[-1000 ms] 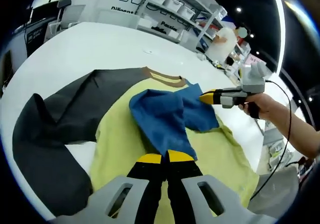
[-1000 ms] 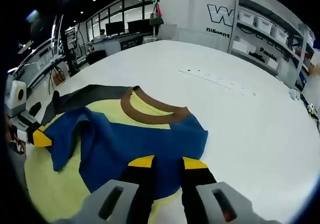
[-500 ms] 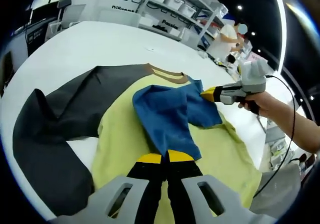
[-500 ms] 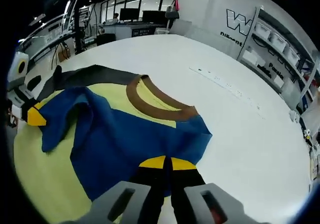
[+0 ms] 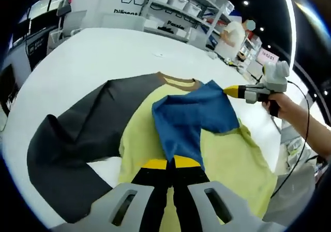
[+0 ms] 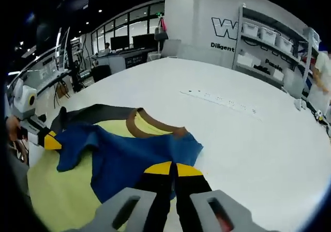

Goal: Fold the garment on the visible template until the final outline fits inside the template.

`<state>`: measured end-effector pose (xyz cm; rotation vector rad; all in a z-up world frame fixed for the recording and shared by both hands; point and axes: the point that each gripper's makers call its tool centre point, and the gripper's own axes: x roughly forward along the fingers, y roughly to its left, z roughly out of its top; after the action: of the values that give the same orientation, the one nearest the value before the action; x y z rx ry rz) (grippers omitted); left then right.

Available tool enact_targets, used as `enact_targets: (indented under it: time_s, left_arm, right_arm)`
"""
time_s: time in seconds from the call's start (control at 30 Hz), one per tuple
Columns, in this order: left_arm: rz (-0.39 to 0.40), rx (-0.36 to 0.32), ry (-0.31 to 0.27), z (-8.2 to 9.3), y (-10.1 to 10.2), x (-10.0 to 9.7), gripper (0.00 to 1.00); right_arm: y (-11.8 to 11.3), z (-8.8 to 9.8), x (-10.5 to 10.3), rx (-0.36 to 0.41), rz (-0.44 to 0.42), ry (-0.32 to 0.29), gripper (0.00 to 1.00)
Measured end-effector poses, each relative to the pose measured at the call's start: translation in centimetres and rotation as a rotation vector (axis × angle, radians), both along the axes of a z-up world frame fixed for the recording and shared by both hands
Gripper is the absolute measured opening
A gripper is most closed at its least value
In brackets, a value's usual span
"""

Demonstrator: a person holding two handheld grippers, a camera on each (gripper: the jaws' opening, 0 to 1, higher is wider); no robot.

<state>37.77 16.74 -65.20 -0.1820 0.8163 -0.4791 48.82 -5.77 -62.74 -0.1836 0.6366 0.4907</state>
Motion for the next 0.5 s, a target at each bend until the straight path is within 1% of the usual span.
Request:
enact_targets:
  time_s: [0.13,0.17,0.2,0.23,0.27,0.4,0.43,0.47,0.5]
  left_arm:
    - [-0.037,0.076,-0.024,0.1,0.8,1.1,0.0]
    - [-0.046,0.082,-0.025,0.1,0.8,1.1,0.0]
    - [-0.076,0.102,-0.027,0.0,0.8,1.4,0.0]
    - [-0.109,0.142,-0.032,-0.2,0.9,1.7,0.0]
    - [-0.123,0.157,-0.033,-0.3,0.9,1.8,0.0]
    - [-0.163,0.211,-0.032,-0.5,1.1,2.2,0.0]
    - [-0.189,0.224,-0.024,-0.6,1.1,3.3,0.0]
    - [-0.212,0.249,-0.024,-0.7,1.3,3.8,0.0]
    - [-0.215,0.254,-0.023,-0.7,1.4,4.0,0.0]
  right_arm:
    - [-1.3,0.4,0.4,0.035,-0.044,-0.001,0.0]
    - [-1.5,0.4,0.4,0.036,-0.048,-0.002,0.0]
    - [-1.8,0.3,0.5,0.037,-0.054,0.0,0.0]
    - [-2.0,0.3,0.6,0.037,-0.057,0.002,0.0]
    - [-2.3,0.1,0.7,0.041,-0.065,0.007,0.0]
    - [-2.6,0.0,0.7,0.044,-0.072,0.01,0.0]
    - [-3.6,-0.8,1.0,0.065,-0.104,0.034,0.0]
    - [-4.0,-1.1,1.0,0.065,-0.113,0.041,0.0]
    - [-4.0,-1.1,1.1,0.065,-0.114,0.043,0.0]
